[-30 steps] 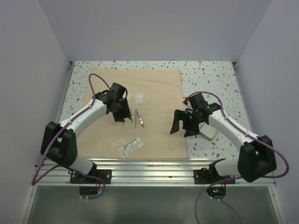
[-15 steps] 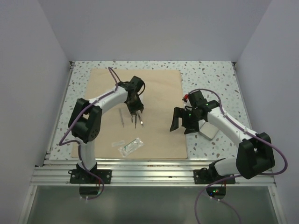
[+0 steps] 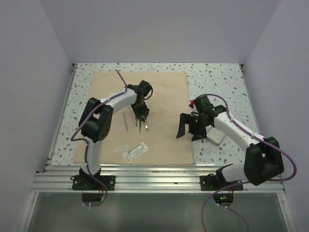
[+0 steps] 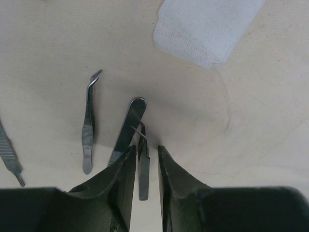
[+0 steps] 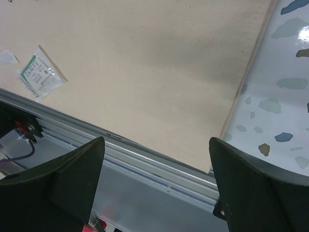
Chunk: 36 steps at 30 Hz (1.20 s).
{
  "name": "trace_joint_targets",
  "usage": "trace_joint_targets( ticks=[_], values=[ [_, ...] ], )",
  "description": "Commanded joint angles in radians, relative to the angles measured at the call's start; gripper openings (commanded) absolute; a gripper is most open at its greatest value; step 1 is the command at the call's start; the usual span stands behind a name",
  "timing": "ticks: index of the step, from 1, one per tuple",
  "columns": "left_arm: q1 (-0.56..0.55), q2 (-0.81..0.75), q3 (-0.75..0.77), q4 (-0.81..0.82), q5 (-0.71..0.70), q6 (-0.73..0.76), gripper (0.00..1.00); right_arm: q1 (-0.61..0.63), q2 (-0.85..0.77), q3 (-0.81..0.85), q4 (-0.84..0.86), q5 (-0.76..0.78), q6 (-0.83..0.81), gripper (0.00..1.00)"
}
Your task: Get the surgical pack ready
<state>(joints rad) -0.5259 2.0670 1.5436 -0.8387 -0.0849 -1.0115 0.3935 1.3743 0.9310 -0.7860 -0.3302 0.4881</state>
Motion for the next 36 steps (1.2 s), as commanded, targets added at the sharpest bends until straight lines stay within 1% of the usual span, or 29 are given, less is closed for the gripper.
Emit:
trace_joint_targets(
  ticks=[1,3,4,6,7,8,11,12,14,15,17,18,20,24,27,30,36],
  values=[
    [-0.003,0.031,0.061,-0.019,-0.021,0.004,0.27,0.004,-0.009,0.005,-0.002,0.01,-0.02,0.93],
    [-0.005,0.038,0.067,-0.02,-0.012,0.008,0.22,0.005,-0.009,0.009,-0.001,0.008,-0.023,0.93],
    [-0.005,0.033,0.07,-0.023,-0.009,0.013,0.16,0.004,-0.009,0.012,-0.002,0.01,-0.023,0.93],
    [-0.005,0.019,0.07,-0.025,0.011,0.02,0.09,0.005,-0.004,0.028,-0.012,0.01,-0.036,0.93],
    [-0.009,-0.002,0.067,-0.025,0.019,0.031,0.01,0.004,-0.004,0.034,-0.016,0.003,-0.04,0.93],
    [-0.009,-0.019,0.064,-0.026,0.028,0.04,0.0,0.004,-0.003,0.041,-0.01,-0.031,-0.058,0.93],
    [-0.016,-0.097,0.036,-0.001,0.08,0.096,0.0,0.004,-0.007,0.065,0.042,-0.13,-0.109,0.93],
    [-0.019,-0.125,0.004,0.015,0.146,0.112,0.0,0.004,-0.009,0.074,0.057,-0.195,-0.123,0.93],
    [-0.02,-0.198,-0.039,0.087,0.226,0.149,0.0,0.005,-0.012,0.081,0.119,-0.256,-0.154,0.94],
    [-0.022,-0.22,-0.074,0.104,0.296,0.151,0.0,0.005,-0.011,0.083,0.142,-0.303,-0.158,0.94],
    [-0.026,-0.278,-0.114,0.147,0.35,0.133,0.0,0.008,0.008,0.088,0.187,-0.343,-0.157,0.95],
    [-0.029,-0.309,-0.149,0.177,0.403,0.113,0.0,0.014,0.02,0.097,0.197,-0.361,-0.157,0.94],
    [-0.037,-0.329,-0.175,0.193,0.459,0.096,0.0,0.021,0.046,0.106,0.221,-0.365,-0.148,0.92],
    [-0.062,-0.352,-0.16,0.173,0.471,0.082,0.0,0.027,0.078,0.098,0.287,-0.409,-0.118,0.82],
    [-0.074,-0.354,-0.16,0.174,0.467,0.07,0.0,0.041,0.088,0.092,0.355,-0.444,-0.08,0.82],
    [-0.091,-0.338,-0.148,0.17,0.476,0.065,0.0,0.059,0.097,0.1,0.376,-0.438,-0.059,0.81],
    [-0.117,-0.326,-0.132,0.184,0.491,0.037,0.0,0.073,0.15,0.091,0.444,-0.452,-0.014,0.73]
  ],
)
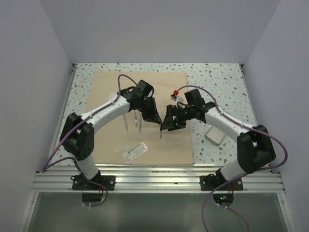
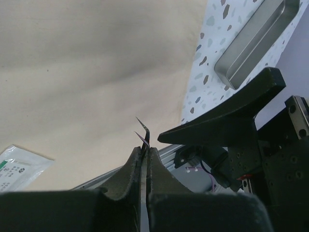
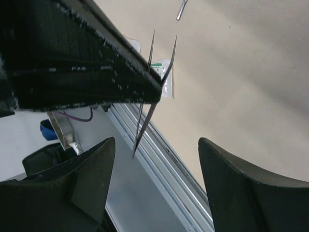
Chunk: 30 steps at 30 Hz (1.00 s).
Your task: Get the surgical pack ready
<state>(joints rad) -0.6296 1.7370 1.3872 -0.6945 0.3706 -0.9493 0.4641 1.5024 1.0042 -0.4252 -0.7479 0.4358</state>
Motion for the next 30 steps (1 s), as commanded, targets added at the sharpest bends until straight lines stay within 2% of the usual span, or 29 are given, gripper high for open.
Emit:
trace_joint_targets(
  ticks=[1,4,7,8,10,12,14,15,16,18,19,20,21,22,23,24,28,30],
  values=[
    [-0.015,0.007,0.026,0.039,0.036,-0.028,0.0,0.005,0.027,0.016,0.089,-0.034,0.041,0.72],
    [-0.018,0.016,0.033,0.046,0.047,-0.032,0.0,0.007,0.045,0.014,0.098,-0.031,0.044,0.7],
    [-0.019,0.025,0.047,0.047,0.054,-0.034,0.0,0.008,0.061,0.011,0.111,-0.034,0.055,0.63],
    [-0.019,0.029,0.05,0.05,0.056,-0.032,0.0,0.01,0.065,0.014,0.106,-0.022,0.06,0.48],
    [-0.019,0.032,0.052,0.053,0.07,-0.031,0.0,0.01,0.079,0.016,0.1,-0.033,0.061,0.35],
    [-0.019,0.038,0.049,0.075,0.082,-0.035,0.0,0.008,0.079,0.007,0.13,-0.045,0.084,0.34],
    [-0.018,0.044,0.049,0.089,0.094,-0.039,0.0,0.008,0.079,0.002,0.131,-0.044,0.084,0.22],
    [-0.018,0.047,0.052,0.096,0.102,-0.037,0.0,0.01,0.084,0.004,0.126,-0.042,0.084,0.08],
    [-0.018,0.047,0.052,0.096,0.108,-0.037,0.0,0.01,0.087,0.005,0.126,-0.044,0.083,0.0],
    [-0.009,0.055,0.052,0.118,0.128,-0.028,0.01,0.01,0.088,0.004,0.126,-0.048,0.093,0.0],
    [-0.004,0.055,0.052,0.124,0.134,-0.025,0.18,0.008,0.09,0.001,0.131,-0.054,0.096,0.0],
    [0.01,0.056,0.052,0.133,0.136,-0.017,0.27,0.008,0.088,-0.003,0.134,-0.056,0.107,0.0],
    [0.019,0.055,0.053,0.135,0.125,-0.011,0.51,0.005,0.084,-0.004,0.126,-0.045,0.109,0.0],
    [0.049,0.05,0.055,0.122,0.116,0.009,0.61,-0.002,0.072,-0.006,0.117,-0.006,0.109,0.0],
    [0.068,0.049,0.059,0.109,0.102,0.026,0.66,-0.013,0.067,-0.007,0.099,0.014,0.112,0.0],
    [0.086,0.045,0.073,0.092,0.062,0.046,0.77,-0.025,0.061,-0.012,0.083,0.031,0.112,0.0],
    [0.198,0.026,0.075,0.013,-0.024,0.153,0.81,-0.174,0.025,-0.027,0.005,0.116,0.1,0.0],
    [0.218,0.025,0.075,-0.013,-0.094,0.182,0.8,-0.234,0.019,0.041,-0.197,0.293,0.019,0.0]
  ],
)
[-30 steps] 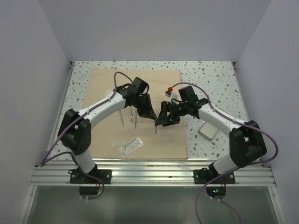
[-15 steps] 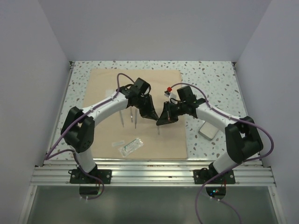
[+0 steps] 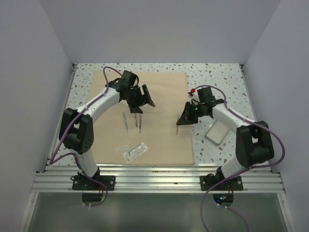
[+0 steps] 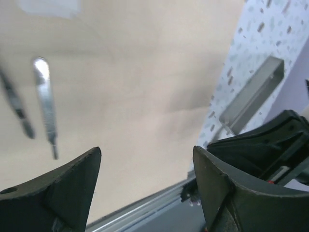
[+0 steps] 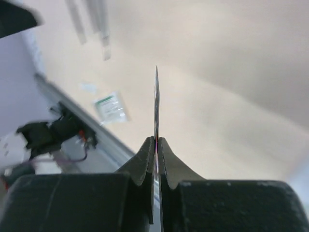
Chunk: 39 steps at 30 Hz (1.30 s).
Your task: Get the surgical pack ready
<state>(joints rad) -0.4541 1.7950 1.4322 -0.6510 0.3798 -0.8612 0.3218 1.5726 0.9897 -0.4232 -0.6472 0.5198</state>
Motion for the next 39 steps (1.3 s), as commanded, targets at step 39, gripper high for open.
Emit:
trace_joint_targets(
  ticks=[39],
  values=[
    [0.111,0.121,0.037,-0.147,-0.243,0.234,0.66,-0.5,0.116,0.017,-0.253,0.534,0.094,0.02]
  ],
)
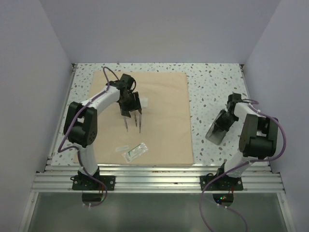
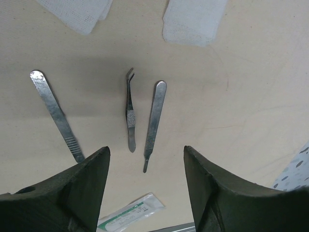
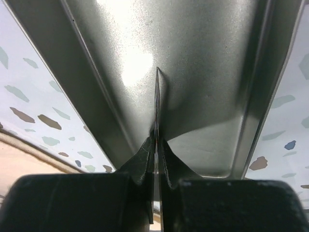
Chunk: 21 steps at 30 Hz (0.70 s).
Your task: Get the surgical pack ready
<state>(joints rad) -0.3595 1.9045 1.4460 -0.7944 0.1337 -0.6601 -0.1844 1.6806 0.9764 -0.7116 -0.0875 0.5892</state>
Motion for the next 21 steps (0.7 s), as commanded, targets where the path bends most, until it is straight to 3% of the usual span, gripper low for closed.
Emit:
trace_joint_targets(
  ticks=[1,8,14,21],
  values=[
    [0.017,0.013,0.024,-0.002,0.004,0.036,0.66,0.007,0.013,0.031,0.035,-0.027,0.027,0.02],
    [0.028,0.018,0.014,0.004,0.017,0.047,0.66,0.008,-0.018,0.031,0.052,-0.032,0.021,0.08],
    [0.028,0.019,0.001,0.012,0.021,0.051,0.67,0.013,-0.001,0.041,0.04,-0.044,-0.022,0.23],
    [0.028,0.013,-0.024,0.023,0.023,0.051,0.66,0.039,-0.041,0.044,0.018,-0.014,-0.065,0.31]
  ],
)
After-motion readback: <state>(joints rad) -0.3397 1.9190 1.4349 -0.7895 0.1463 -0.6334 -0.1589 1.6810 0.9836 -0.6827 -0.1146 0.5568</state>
